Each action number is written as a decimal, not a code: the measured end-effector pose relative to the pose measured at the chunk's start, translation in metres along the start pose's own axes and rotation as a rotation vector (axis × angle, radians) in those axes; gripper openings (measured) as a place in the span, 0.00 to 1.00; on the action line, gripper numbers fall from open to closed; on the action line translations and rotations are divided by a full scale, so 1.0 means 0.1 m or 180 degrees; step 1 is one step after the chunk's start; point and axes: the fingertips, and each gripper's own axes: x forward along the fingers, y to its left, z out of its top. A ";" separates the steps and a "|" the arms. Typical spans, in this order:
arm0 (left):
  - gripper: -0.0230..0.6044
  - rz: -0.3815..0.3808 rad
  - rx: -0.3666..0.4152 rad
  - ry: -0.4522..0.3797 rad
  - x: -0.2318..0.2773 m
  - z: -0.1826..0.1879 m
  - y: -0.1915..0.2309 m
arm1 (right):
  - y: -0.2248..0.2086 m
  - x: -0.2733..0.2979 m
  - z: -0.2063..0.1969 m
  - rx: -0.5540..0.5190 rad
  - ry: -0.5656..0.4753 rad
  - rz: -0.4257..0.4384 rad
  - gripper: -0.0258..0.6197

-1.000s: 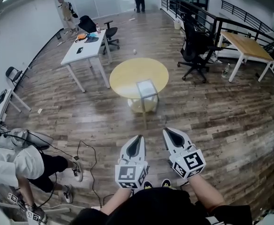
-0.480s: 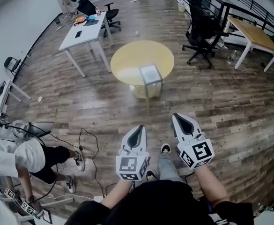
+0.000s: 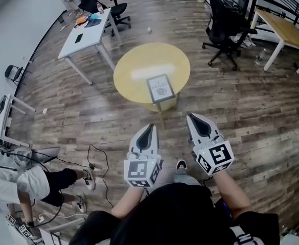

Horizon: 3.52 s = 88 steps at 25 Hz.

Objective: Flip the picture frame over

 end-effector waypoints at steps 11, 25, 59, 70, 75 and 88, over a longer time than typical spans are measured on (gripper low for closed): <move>0.08 0.0145 0.0062 0.0049 1.12 0.15 0.17 | -0.76 0.83 -0.08 -0.0049 0.0102 0.0218 0.07; 0.08 0.0111 0.0034 0.0137 2.22 0.05 1.11 | -1.01 2.14 -0.51 -0.0297 0.0398 0.0295 0.07; 0.08 0.0243 -0.0310 0.0618 3.18 -0.74 2.71 | -0.50 3.22 -4.05 -0.3556 0.2914 0.2049 0.37; 0.08 0.0239 -0.0359 0.0644 3.24 -0.81 2.89 | -0.47 3.27 -4.07 -0.3733 0.2751 0.1903 0.34; 0.08 0.0238 -0.0366 0.0636 3.29 -0.77 2.97 | -0.44 3.25 -3.95 -0.3638 0.2722 0.1922 0.31; 0.08 0.0139 -0.0334 0.0476 3.35 -0.56 2.91 | -0.24 3.78 -2.78 -0.2887 0.2015 0.1710 0.18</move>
